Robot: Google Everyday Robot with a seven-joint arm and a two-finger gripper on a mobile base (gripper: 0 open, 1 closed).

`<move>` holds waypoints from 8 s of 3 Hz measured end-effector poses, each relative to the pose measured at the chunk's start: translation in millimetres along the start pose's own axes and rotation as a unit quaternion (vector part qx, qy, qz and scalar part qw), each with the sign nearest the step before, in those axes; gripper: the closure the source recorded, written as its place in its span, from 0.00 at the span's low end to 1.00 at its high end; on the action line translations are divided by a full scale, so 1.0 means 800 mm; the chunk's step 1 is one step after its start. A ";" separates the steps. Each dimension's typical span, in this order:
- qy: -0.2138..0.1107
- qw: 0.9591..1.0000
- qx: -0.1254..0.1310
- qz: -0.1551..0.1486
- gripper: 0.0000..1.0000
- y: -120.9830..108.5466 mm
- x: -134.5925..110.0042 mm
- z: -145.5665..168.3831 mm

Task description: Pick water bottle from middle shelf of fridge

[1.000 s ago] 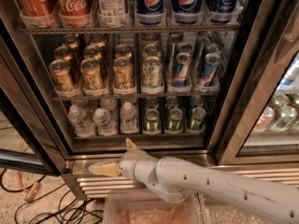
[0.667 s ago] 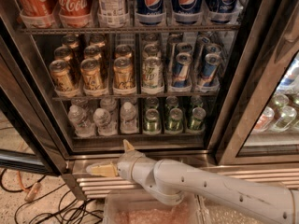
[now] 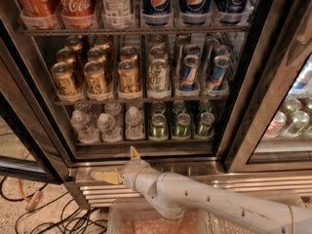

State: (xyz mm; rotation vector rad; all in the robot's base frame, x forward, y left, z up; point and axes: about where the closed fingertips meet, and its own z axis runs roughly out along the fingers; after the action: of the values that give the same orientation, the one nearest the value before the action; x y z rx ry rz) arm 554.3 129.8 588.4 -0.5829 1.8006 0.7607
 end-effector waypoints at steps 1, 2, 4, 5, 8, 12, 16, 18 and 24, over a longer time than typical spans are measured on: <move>-0.048 0.997 0.048 -0.025 0.00 -0.005 -0.023 0.010; -0.086 0.989 0.100 -0.071 0.00 -0.009 -0.050 0.020; -0.090 0.975 0.158 -0.131 0.00 -0.011 -0.057 0.028; -0.093 0.971 0.183 -0.121 0.00 -0.023 -0.055 0.019; -0.100 0.966 0.221 -0.087 0.00 -0.051 -0.050 0.002; -0.121 0.958 0.246 -0.082 0.00 -0.097 -0.064 0.012; -0.130 0.949 0.275 -0.082 0.22 -0.123 -0.069 0.010; -0.137 0.944 0.289 -0.081 0.28 -0.141 -0.075 0.016; -0.144 0.937 0.307 -0.080 0.94 -0.170 -0.085 0.033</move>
Offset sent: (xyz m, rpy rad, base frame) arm 0.0456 0.0087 0.0539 -0.0885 -0.3768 -0.3155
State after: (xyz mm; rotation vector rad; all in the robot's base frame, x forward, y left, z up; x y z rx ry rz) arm 688.5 59.1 615.4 -0.1829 1.5762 0.1343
